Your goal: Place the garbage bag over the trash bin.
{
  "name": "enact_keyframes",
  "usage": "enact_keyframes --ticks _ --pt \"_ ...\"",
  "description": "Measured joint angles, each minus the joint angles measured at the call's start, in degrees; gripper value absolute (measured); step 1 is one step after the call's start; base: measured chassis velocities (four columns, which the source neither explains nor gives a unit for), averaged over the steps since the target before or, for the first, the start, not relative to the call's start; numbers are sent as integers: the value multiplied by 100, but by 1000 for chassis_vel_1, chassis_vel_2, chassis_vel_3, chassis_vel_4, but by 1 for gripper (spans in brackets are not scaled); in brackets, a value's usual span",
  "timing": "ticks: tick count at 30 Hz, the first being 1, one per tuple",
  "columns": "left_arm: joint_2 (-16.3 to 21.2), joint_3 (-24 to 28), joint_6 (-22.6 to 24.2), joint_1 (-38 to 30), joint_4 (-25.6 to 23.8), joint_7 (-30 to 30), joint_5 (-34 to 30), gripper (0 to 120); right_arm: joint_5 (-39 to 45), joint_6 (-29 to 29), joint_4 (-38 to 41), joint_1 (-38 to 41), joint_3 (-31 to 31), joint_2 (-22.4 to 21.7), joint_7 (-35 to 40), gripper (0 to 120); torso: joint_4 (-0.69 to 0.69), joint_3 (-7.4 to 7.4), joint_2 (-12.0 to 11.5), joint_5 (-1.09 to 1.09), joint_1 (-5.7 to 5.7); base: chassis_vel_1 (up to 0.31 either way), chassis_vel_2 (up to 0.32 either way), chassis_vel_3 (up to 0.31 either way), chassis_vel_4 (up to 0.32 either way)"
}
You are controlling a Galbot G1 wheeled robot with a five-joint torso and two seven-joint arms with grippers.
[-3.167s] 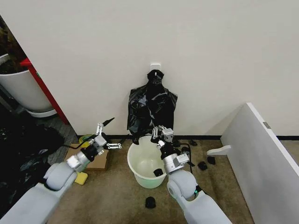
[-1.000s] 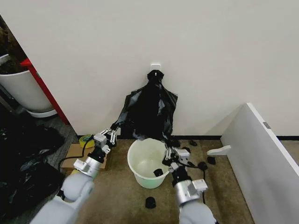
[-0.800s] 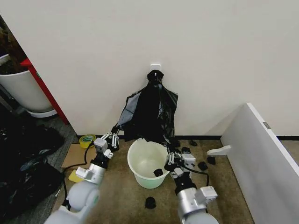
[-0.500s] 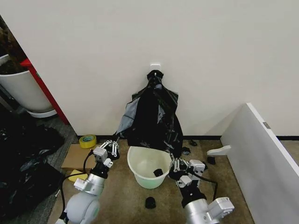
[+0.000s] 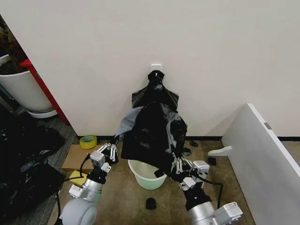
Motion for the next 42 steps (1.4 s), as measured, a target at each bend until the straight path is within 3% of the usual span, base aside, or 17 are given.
enact_keyframes --ticks 7,16,28,42 --pt "-50 134 89 -234 53 49 -104 0 -119 364 -617 342 179 170 -755 0 0 0 0 1 1 0 0 0 0" --pt "-199 255 122 -436 329 129 -127 0 254 381 -1448 995 414 340 -1045 0 0 1 -1 1 1 0 0 0 0" --pt "-302 348 466 -535 312 105 -1060 0 345 193 -1532 1429 725 385 -1070 0 0 0 -1 1 1 0 0 0 0" --pt "-718 439 394 -268 842 123 -650 0 314 262 -2119 1552 715 487 -1094 0 0 0 -1 1 1 0 0 0 0"
